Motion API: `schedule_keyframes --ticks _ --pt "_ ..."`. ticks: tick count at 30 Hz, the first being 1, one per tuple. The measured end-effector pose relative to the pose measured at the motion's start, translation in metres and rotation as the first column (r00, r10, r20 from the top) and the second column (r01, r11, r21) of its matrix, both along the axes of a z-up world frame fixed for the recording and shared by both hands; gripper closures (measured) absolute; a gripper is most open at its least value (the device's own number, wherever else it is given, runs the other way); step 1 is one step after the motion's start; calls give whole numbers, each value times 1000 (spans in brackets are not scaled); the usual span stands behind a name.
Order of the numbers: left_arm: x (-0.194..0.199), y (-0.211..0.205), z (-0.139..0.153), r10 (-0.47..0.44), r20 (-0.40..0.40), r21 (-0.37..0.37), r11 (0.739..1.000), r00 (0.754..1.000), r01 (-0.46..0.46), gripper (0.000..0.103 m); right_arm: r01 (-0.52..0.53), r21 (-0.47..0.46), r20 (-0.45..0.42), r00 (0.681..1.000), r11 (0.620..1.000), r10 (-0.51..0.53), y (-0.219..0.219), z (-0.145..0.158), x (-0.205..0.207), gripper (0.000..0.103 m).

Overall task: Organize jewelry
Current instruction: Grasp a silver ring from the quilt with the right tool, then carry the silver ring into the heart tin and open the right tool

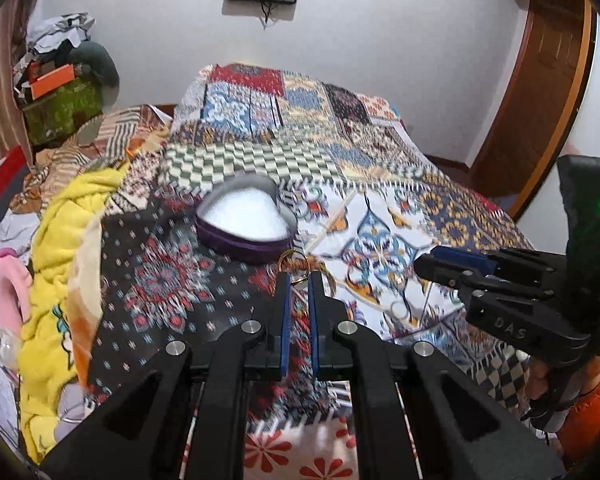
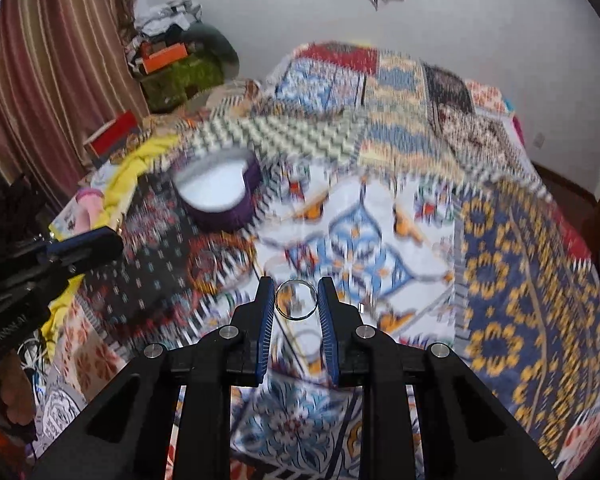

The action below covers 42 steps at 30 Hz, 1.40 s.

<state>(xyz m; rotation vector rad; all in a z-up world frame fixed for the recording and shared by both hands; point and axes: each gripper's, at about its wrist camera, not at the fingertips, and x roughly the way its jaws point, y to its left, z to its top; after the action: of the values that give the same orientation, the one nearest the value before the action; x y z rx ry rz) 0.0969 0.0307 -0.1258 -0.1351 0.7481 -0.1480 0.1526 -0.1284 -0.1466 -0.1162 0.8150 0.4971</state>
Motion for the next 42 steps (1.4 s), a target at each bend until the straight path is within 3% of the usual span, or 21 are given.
schedule_keyframes --ticks 10,20,29,42 --pt "21 22 26 56 92 11 998 994 -57 97 -27 31 126 992 999 22 20 41 13 83" --pt "54 38 29 75 115 32 996 990 -79 97 -55 57 179 983 997 44 47 55 35 83" --pt "86 50 4 61 48 31 998 997 -63 97 -91 70 139 987 993 81 76 44 59 83" --pt "121 53 -39 -2 -88 -9 1000 996 1 97 -159 43 -38 986 986 160 95 -4 97 83"
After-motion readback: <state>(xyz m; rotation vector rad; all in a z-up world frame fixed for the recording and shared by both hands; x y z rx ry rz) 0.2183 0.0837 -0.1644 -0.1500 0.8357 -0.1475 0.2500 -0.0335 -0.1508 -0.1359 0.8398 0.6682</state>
